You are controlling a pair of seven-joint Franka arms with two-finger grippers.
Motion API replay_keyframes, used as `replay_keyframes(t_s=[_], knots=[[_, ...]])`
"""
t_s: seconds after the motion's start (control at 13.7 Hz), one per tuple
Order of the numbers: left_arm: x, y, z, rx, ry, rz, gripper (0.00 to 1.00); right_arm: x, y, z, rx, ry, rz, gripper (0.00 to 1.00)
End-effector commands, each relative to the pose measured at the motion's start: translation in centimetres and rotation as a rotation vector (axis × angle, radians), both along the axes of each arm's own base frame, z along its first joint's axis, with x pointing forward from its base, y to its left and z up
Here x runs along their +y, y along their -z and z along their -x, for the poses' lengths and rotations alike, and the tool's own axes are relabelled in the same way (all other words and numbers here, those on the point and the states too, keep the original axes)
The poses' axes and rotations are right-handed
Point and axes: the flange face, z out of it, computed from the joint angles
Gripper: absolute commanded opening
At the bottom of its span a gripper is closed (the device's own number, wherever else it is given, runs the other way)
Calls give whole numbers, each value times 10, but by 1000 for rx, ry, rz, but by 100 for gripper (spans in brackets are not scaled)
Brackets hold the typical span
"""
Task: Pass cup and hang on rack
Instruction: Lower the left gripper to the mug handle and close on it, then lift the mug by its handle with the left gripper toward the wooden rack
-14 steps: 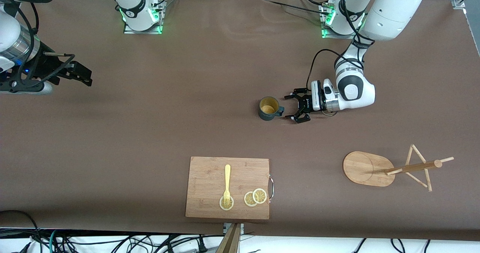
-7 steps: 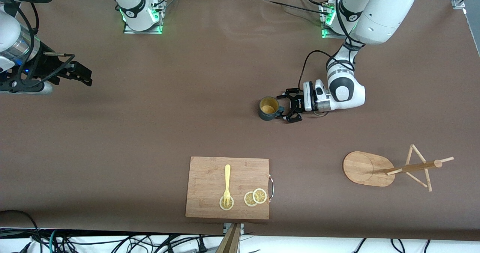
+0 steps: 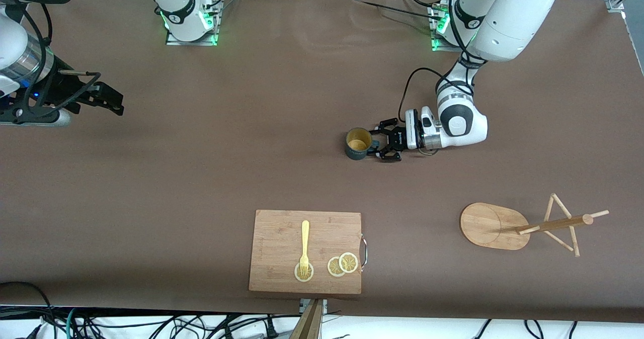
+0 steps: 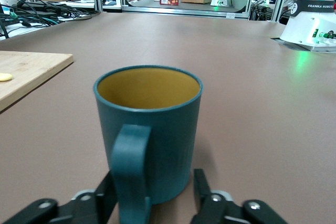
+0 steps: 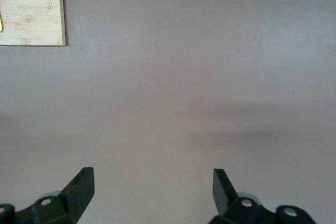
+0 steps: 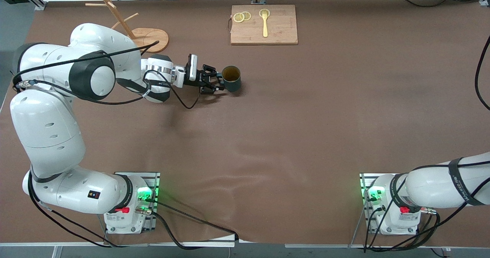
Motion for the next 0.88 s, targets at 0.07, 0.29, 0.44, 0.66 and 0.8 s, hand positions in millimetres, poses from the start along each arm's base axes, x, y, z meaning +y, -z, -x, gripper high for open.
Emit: replay_keyframes(t_s=[0.07,0.29,0.44,0.66,0.8], knots=[[-1,1,-3,-7,-21,21,0,0,-6,0,0,-13,12,100],[8,-2,-9,32,-58,26,0,-1,-6,0,0,-12,12,100],[11,-13,-13,136,-100,67,0,-1,-6,0,0,-12,12,100],[22,-29,-18,337,-148,185,0,-1,-6,0,0,-13,12,100],[38,-49,-27,471,-162,241,0,-1,-6,-1,0,-12,12,100]])
